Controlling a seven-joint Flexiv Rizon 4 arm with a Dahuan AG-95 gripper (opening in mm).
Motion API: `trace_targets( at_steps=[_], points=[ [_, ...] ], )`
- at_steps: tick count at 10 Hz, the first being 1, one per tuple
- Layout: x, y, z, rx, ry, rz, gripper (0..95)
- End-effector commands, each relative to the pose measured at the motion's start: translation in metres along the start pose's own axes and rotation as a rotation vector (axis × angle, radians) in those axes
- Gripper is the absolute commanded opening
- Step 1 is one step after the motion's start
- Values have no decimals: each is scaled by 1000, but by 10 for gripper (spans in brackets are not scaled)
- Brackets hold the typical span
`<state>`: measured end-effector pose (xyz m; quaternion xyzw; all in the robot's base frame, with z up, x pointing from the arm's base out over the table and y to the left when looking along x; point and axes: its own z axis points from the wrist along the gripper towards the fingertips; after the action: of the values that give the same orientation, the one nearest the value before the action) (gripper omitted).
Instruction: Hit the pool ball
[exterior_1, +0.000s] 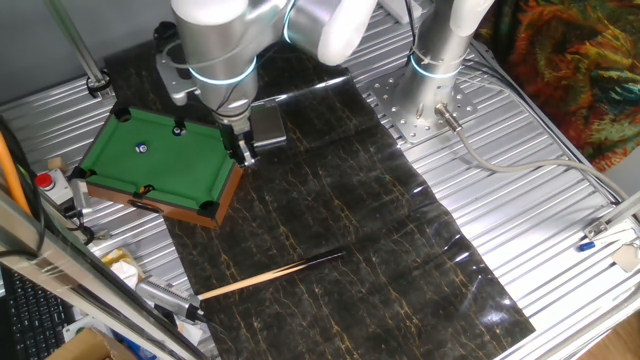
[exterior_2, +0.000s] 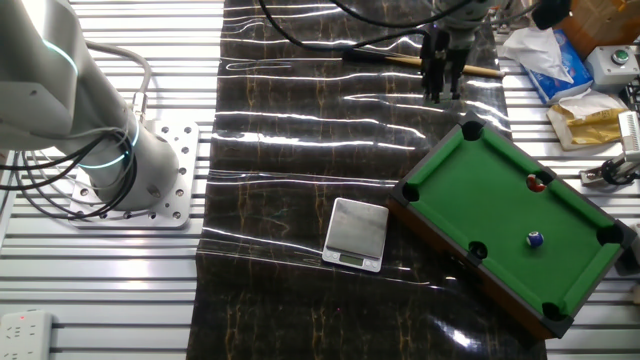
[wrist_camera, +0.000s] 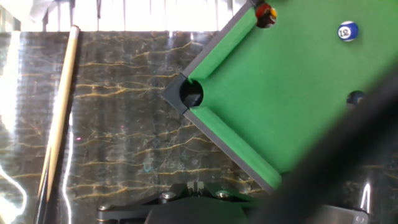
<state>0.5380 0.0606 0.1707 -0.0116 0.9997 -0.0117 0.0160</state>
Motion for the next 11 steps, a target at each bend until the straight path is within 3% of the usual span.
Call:
trace_targets(
  at_steps=[1,4,6,11],
  points=[
    [0,0,1,-8,-4,6,0],
    [0,0,1,2,-8,-68,0],
    [0,0,1,8,-38,-172,0],
    [0,0,1,51,-29,-259,0]
  ],
)
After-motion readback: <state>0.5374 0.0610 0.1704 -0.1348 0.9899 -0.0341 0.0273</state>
